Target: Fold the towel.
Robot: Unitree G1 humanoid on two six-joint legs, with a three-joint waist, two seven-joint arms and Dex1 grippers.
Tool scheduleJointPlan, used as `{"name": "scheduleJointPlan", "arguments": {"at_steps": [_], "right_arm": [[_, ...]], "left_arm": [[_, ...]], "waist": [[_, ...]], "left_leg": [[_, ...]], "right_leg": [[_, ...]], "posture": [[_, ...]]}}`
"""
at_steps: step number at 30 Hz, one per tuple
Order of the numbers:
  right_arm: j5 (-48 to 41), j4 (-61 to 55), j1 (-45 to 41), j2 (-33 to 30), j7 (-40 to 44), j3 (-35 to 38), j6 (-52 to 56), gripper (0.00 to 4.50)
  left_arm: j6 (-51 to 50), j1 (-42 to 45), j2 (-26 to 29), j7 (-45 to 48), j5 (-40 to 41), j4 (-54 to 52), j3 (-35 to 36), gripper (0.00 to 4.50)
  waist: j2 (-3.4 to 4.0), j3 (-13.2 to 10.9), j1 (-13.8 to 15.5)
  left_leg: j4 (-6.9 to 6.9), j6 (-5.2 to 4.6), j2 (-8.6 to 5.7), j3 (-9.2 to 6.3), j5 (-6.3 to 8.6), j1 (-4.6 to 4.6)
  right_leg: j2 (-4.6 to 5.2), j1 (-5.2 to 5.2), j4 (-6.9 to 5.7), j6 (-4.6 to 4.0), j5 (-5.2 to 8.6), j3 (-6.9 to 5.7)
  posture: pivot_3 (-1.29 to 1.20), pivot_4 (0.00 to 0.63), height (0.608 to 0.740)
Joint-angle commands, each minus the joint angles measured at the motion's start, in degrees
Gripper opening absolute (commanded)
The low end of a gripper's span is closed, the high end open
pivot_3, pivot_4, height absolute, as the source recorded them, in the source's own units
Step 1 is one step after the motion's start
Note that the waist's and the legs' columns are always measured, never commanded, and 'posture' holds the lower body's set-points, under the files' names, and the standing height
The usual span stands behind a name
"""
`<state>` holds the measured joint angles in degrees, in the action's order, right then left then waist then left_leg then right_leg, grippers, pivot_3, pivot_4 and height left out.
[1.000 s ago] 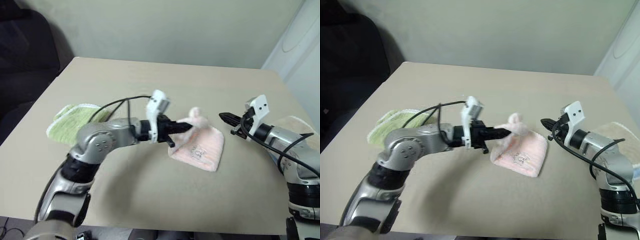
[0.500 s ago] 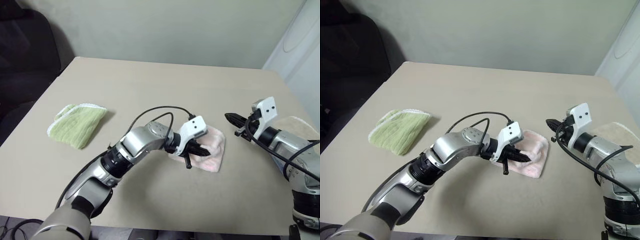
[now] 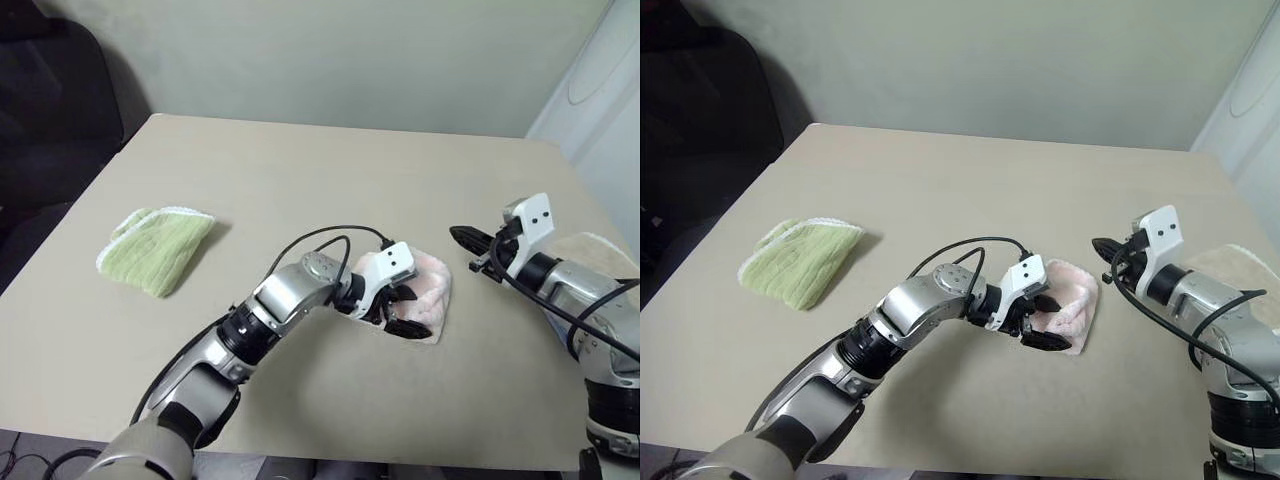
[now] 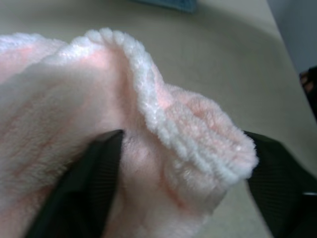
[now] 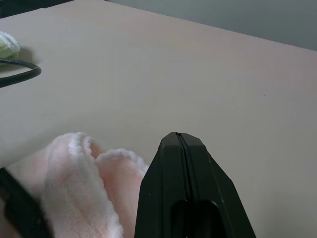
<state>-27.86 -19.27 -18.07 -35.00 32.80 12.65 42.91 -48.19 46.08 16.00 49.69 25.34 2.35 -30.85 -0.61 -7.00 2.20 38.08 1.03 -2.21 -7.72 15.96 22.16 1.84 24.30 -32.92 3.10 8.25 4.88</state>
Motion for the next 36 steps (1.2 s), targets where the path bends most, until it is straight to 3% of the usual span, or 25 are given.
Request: {"name": "scheduleJointPlan", "arguments": {"at_steps": [1, 7, 9, 12, 15, 21, 26, 31, 36], "right_arm": [[-0.66, -0.77, -1.52, -1.01, 0.77, 0.29, -0.78, 0.0], [-1.02, -0.91, -1.26, -1.39, 1.74, 0.14, -0.43, 0.0], [-1.37, -1.34, -1.21, -1.54, 2.3, -0.03, -0.1, 0.0], [-3.05, -4.01, -0.72, -2.24, 3.96, -0.52, 1.05, 0.0], [-5.14, -6.5, 0.15, -2.8, 5.11, -1.2, 3.12, 0.0], [-6.98, -9.72, 2.32, -2.84, 5.25, -4.58, 6.34, 0.0], [-0.37, -6.02, 8.23, -4.53, 4.28, -11.97, 5.01, 0.0], [3.59, -0.87, 12.32, -2.68, 4.05, -16.39, 1.53, 0.0], [5.06, 0.14, 13.01, -1.04, 3.06, -16.03, -0.45, 0.0]], "left_arm": [[-4.57, 0.51, -2.92, -0.79, 5.71, -1.62, 8.99, 4.47], [-11.53, 1.82, -4.93, -2.08, 16.06, -4.1, 23.18, 4.47], [-12.14, 2.46, -4.81, -3.21, 18.54, -4.36, 27.75, 4.47], [-8.06, 2.6, -0.45, -3.07, 14.1, -2.16, 27.95, 4.47], [2.63, 0.05, 4.87, 0.93, 6.58, -0.2, 24.13, 3.94], [13.57, -2.53, 8.51, 7.66, -1.01, 3.96, 18.65, 1.88], [17.65, -3.44, 7.16, 10.52, -6.62, 6.97, 12.47, 0.03], [26.09, -3.4, 4.36, 8.95, -16.3, 20.11, 6.41, 0.01], [31.03, -2.22, 2.27, 8.19, -19.74, 28.55, 7.44, 0.01]], "waist": [[0.0, 0.0, -0.01], [0.0, 0.0, -0.04], [0.0, 0.0, -0.06], [0.01, 0.01, -0.06], [0.03, 0.02, -0.1], [-0.01, 0.02, 0.35], [-0.11, 0.09, 0.62], [-0.1, 0.1, 0.37], [-0.39, 0.38, 0.18]], "left_leg": [[0.0, 0.01, -0.01, 0.03, -0.01, 0.0], [0.0, 0.02, -0.04, 0.1, -0.13, 0.0], [0.0, -0.46, -0.04, 0.12, -0.57, 0.0], [0.0, -0.53, -0.06, 0.13, -0.55, 0.01], [-0.01, -0.56, -0.05, 0.14, -0.54, -0.04], [0.09, -0.56, -0.12, 0.06, -0.55, 0.12], [0.11, -0.73, -0.18, 0.03, -0.25, 0.23], [0.11, -0.68, -0.13, 0.13, -0.22, 0.2], [0.1, -0.69, -0.11, 0.11, -0.23, 0.05]], "right_leg": [[0.03, 0.0, 0.0, 0.03, -0.01, -0.01], [0.2, 0.0, -0.01, 0.21, -0.12, -0.03], [0.21, 0.0, 0.0, 0.24, -0.13, -0.03], [0.23, 0.0, 0.01, 0.35, -0.06, -0.03], [0.21, -0.01, 0.0, 0.4, -0.03, -0.02], [0.25, 0.04, 0.04, 0.16, -0.16, -0.04], [0.37, 0.06, 0.09, -0.07, -0.31, -0.06], [0.48, 0.1, 0.04, -0.01, -0.29, -0.09], [0.46, -0.07, 0.03, 0.43, -0.05, -0.13]], "posture": [[0.0, 0.15, 0.74], [0.0, 0.15, 0.74], [0.0, 0.15, 0.74], [0.0, 0.15, 0.74], [0.0, 0.15, 0.74], [0.0, 0.15, 0.74], [0.0, 0.15, 0.74], [0.0, 0.15, 0.74], [0.0, 0.15, 0.74]]}}
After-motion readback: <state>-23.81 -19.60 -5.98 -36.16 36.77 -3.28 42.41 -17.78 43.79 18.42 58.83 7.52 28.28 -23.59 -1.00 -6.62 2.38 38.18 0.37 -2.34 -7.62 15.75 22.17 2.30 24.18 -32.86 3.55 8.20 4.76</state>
